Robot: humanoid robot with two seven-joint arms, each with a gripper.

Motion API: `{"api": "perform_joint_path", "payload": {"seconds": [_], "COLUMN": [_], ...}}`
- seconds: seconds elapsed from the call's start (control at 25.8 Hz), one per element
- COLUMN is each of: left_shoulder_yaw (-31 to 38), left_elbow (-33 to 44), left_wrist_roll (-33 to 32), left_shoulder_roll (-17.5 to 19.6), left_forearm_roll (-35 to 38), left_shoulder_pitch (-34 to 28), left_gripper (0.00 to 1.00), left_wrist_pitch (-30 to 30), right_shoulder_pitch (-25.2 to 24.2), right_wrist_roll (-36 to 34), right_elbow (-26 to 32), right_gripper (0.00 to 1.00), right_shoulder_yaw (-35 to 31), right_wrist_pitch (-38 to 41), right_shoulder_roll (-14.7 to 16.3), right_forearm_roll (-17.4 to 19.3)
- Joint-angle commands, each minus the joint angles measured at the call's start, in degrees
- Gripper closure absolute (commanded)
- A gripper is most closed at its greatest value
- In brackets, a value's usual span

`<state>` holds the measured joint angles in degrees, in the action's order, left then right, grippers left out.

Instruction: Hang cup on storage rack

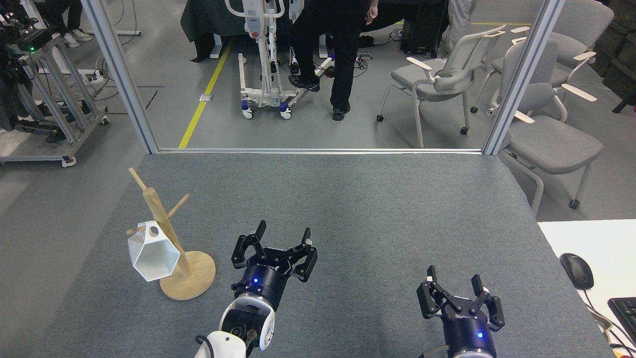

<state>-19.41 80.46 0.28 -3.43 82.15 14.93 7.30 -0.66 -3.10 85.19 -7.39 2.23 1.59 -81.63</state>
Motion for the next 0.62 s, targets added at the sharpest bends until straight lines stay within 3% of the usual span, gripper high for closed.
{"api": "perform_joint_path", "payload": {"seconds": [0.0, 0.16, 0.58], "left_shoulder_yaw": [0.5, 0.7, 3.3], "left_elbow": [0.1, 2.0, 4.1], "left_wrist_roll": [0.0, 0.3, 0.2], "left_shoulder_roll": [0.9, 2.7, 4.0], "left_forearm_roll": [-0.3, -0.3, -0.4], "left_shoulder_pitch": [0.0, -2.4, -3.0], "left_gripper": [0.00, 0.00, 0.00], "left_wrist_pitch": [0.1, 0.1, 0.3], "right_shoulder_pitch": [0.0, -2.8, -4.0], "right_wrist_roll": [0.1, 0.2, 0.2], "right_elbow": [2.1, 5.1, 4.6], "right_gripper": [0.00, 0.00, 0.00], "right_shoulder_yaw": [0.2, 0.3, -0.1], "right_wrist_pitch": [0.1, 0.1, 0.1], "right_shoulder_roll": [-0.6, -2.7, -1.9], "right_forearm_roll": [0.0, 0.0, 0.0]}}
